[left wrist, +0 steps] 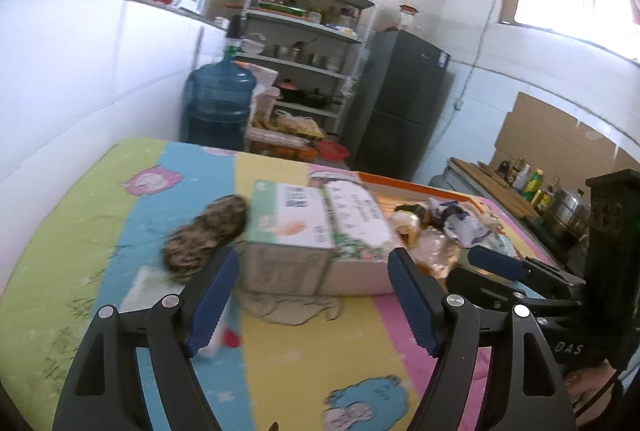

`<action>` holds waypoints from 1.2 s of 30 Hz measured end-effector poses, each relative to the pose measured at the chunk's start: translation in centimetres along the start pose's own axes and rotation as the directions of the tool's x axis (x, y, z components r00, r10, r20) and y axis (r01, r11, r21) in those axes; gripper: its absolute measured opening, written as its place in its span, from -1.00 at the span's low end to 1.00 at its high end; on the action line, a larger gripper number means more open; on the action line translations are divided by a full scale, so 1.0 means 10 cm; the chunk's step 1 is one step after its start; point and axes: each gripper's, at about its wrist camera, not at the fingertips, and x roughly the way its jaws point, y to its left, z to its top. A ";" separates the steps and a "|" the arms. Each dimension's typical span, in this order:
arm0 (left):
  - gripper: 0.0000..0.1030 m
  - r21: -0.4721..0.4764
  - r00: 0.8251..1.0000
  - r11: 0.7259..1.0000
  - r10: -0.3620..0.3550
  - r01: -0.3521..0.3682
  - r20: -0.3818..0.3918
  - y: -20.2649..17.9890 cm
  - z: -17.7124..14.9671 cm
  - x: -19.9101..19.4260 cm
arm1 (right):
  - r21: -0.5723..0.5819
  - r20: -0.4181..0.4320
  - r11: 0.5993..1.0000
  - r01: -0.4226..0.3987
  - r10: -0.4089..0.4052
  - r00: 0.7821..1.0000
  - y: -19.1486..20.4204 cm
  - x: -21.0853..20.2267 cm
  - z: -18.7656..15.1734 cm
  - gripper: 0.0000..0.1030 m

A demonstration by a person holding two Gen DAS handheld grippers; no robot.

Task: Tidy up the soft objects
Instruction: 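Withdraw both grippers from the box toward the items on the quilt, then grasp the white tissue pack with the right gripper while the left gripper grasps the leopard scrunchie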

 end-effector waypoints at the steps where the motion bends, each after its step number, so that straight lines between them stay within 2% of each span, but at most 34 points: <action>1: 0.51 -0.008 1.000 1.000 0.010 -0.010 0.002 0.06 -0.01 -0.03 | -0.003 -0.006 1.000 -0.012 0.012 1.000 0.03 0.02 -0.01 0.35; 7: 0.51 -0.049 0.995 0.995 0.092 -0.091 0.024 0.42 -0.04 -0.19 | -0.064 -0.082 0.992 -0.112 0.107 0.991 0.36 0.30 -0.07 0.35; 10: 0.51 -0.060 0.992 0.991 0.121 -0.119 0.029 0.57 -0.03 -0.26 | -0.100 -0.134 0.978 -0.185 0.171 0.976 0.53 0.48 -0.08 0.35; 13: 0.51 -0.062 0.988 0.987 0.150 -0.147 0.042 0.70 0.02 -0.32 | -0.132 -0.197 0.959 -0.252 0.224 0.955 0.68 0.69 -0.05 0.35; 18: 0.51 -0.068 0.980 0.980 0.189 -0.185 0.066 0.86 0.11 -0.40 | -0.225 -0.310 0.898 -0.378 0.302 0.902 0.98 0.99 0.02 0.35; 20: 0.51 -0.077 0.979 0.979 0.192 -0.187 0.067 0.92 0.11 -0.42 | -0.253 -0.337 0.881 -0.401 0.308 0.890 1.06 1.09 0.06 0.35; 21: 0.51 -0.082 0.979 0.979 0.192 -0.187 0.066 0.95 0.11 -0.41 | -0.261 -0.361 0.866 -0.426 0.322 0.875 1.11 1.17 0.09 0.37; 25: 0.51 -0.094 0.978 0.977 0.199 -0.193 0.059 1.04 0.10 -0.41 | -0.287 -0.419 0.838 -0.465 0.327 0.847 1.22 1.38 0.14 0.59; 31: 0.51 -0.130 0.979 0.973 0.198 -0.190 0.053 1.21 0.09 -0.37 | -0.347 -0.468 0.813 -0.468 0.282 0.838 1.35 1.59 0.17 0.59; 36: 0.51 -0.144 0.980 0.971 0.196 -0.188 0.042 1.30 0.07 -0.31 | -0.374 -0.504 0.788 -0.489 0.270 0.821 1.46 1.72 0.13 0.59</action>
